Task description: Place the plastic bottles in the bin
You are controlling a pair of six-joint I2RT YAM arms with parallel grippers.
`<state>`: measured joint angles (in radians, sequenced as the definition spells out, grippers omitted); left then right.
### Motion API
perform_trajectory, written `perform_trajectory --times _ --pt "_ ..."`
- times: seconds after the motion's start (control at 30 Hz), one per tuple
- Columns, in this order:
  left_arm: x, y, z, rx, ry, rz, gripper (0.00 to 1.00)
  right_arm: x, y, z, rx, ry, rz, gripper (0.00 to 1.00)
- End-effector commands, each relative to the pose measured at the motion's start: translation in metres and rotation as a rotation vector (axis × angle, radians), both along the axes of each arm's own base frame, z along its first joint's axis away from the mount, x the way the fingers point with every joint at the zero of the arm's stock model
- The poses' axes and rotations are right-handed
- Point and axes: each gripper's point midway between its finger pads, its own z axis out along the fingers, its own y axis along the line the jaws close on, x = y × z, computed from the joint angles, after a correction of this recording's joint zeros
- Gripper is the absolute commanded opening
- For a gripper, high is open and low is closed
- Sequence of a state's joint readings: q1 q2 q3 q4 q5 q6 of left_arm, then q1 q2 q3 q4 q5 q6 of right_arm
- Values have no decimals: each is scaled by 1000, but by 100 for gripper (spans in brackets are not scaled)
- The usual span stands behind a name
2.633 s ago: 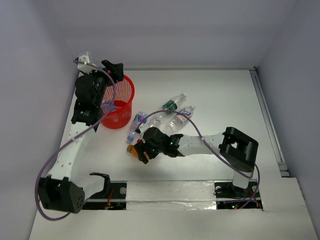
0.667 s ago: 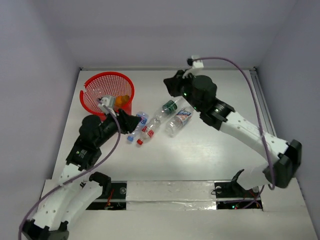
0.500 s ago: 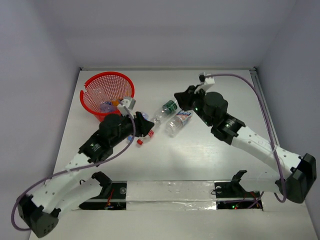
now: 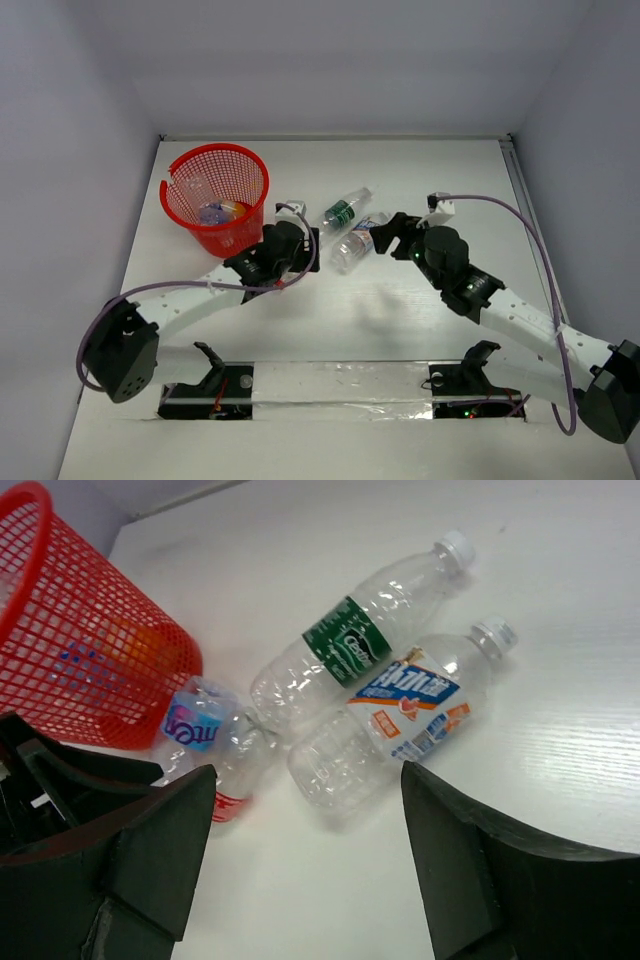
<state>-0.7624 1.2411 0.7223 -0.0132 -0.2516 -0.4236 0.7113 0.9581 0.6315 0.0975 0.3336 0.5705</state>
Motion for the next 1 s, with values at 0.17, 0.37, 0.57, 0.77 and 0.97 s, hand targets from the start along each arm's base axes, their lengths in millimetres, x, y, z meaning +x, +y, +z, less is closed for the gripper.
perform_trajectory --times 0.17,0.37,0.57,0.77,0.97 --pt "32 -12 5 29 -92 26 72 6 -2 -3 86 -25 -16 81" --pt "43 -19 -2 67 -99 13 72 16 -2 -26 99 33 -33 91" --pt "50 -21 -24 122 -67 20 70 30 -4 -44 119 92 -46 98" --pt "48 -25 -41 125 -36 6 65 50 0 -53 104 140 -52 100" --pt "42 -29 -44 108 -22 -16 38 71 10 -76 63 215 -41 100"
